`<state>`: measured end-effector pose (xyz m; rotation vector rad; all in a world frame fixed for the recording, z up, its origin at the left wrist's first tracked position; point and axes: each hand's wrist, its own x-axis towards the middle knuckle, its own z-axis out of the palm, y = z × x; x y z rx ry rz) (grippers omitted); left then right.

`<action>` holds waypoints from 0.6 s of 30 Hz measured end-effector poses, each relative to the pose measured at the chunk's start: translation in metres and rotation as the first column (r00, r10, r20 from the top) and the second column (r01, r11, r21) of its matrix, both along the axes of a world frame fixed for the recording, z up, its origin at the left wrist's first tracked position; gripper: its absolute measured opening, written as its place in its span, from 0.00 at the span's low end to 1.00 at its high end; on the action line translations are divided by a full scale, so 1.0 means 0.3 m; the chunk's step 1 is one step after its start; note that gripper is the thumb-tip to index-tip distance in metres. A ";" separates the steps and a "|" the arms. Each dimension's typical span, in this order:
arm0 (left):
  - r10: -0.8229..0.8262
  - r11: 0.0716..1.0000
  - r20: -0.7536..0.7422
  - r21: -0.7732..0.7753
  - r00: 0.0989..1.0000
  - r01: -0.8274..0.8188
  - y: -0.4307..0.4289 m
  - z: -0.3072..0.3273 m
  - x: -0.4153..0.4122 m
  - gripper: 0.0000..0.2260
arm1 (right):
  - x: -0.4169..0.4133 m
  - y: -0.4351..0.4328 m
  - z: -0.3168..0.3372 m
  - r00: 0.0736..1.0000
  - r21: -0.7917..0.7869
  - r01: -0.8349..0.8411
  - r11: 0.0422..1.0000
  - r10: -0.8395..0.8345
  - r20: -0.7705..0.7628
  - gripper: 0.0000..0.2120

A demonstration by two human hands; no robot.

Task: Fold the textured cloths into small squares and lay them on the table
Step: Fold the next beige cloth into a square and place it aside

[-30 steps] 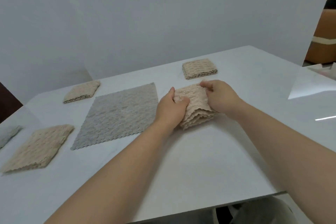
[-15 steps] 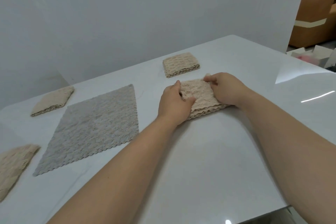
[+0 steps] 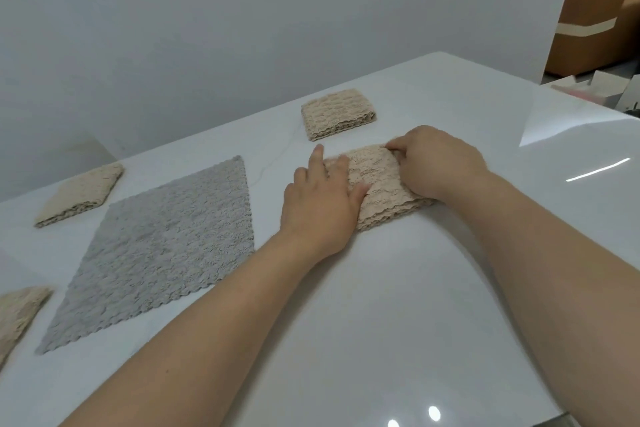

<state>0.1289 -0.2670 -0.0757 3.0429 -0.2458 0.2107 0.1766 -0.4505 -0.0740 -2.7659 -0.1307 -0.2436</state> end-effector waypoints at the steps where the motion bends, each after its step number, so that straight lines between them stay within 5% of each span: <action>1: -0.046 0.999 -0.025 0.008 0.999 0.046 0.008 -0.005 0.005 0.28 | -0.002 -0.001 0.001 1.000 -0.019 0.007 1.000 -0.007 0.012 0.19; 7: -0.176 0.983 -0.144 0.031 0.974 0.182 0.034 -0.022 0.050 0.29 | -0.012 0.022 -0.002 0.994 -0.105 -0.098 0.990 0.102 0.036 0.24; 18: -0.223 0.974 -0.307 -0.037 0.925 0.222 0.088 -0.004 0.060 0.38 | 0.023 -0.023 -0.022 0.975 -0.062 -0.105 0.993 0.090 -0.204 0.25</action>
